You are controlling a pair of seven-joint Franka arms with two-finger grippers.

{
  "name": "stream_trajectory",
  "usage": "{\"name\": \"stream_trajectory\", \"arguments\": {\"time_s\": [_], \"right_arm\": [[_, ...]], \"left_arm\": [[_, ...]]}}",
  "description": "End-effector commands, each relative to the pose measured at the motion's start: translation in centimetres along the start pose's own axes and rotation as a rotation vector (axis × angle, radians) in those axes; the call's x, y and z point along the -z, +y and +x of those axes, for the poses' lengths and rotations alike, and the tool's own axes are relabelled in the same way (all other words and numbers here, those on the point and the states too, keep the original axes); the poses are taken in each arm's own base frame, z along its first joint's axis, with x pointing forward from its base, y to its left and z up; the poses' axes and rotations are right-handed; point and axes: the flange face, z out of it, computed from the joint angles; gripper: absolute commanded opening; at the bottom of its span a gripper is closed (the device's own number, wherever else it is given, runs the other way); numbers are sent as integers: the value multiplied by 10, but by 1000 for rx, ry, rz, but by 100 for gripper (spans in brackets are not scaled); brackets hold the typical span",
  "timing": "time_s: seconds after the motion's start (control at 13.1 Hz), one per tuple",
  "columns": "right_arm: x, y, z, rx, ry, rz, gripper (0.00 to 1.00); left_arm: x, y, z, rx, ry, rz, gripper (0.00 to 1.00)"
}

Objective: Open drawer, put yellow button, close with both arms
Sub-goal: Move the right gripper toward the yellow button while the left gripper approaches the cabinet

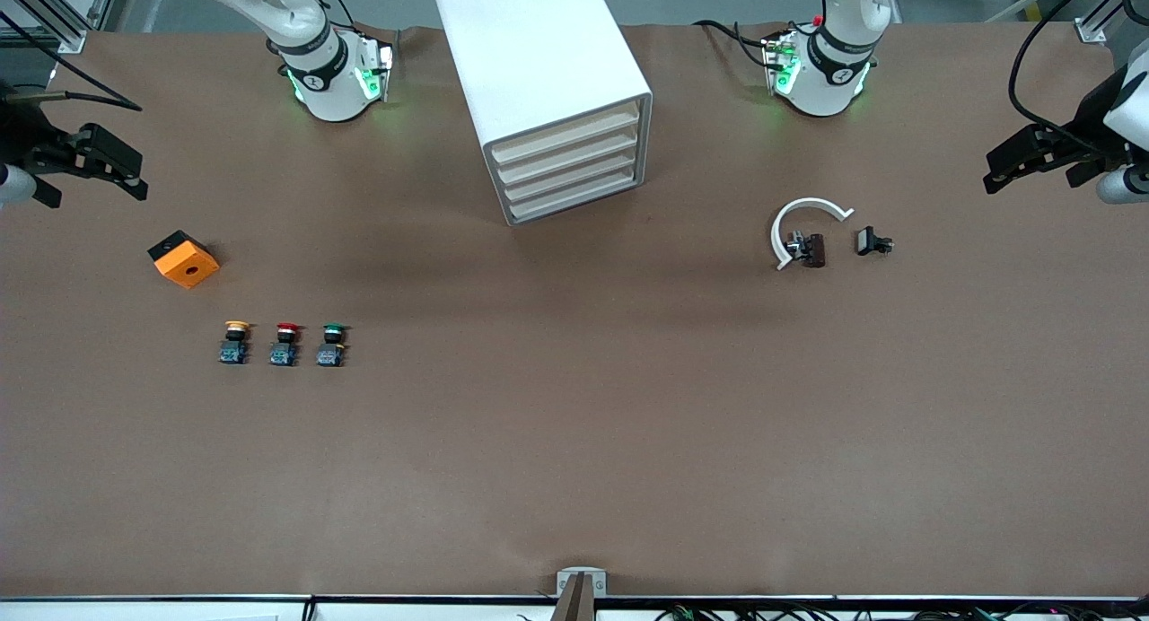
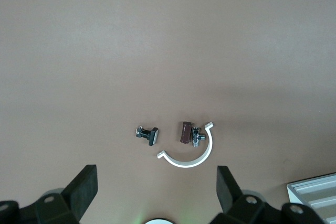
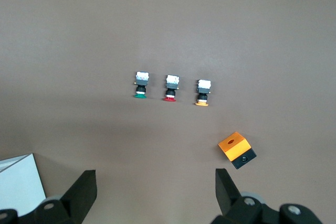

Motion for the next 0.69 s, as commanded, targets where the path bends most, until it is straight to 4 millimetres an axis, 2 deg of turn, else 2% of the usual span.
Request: {"name": "stream_trajectory", "arguments": {"time_s": [0.0, 0.38, 0.61], "right_arm": [[4, -2, 3, 10, 2, -13, 100], [4, -1, 3, 7, 2, -15, 100], [3, 4, 3, 1, 0, -16, 100]], "left_arm": [[5, 2, 0, -4, -6, 3, 100], [4, 1, 1, -5, -7, 7, 100], [-9, -3, 21, 3, -24, 5, 100]]}}
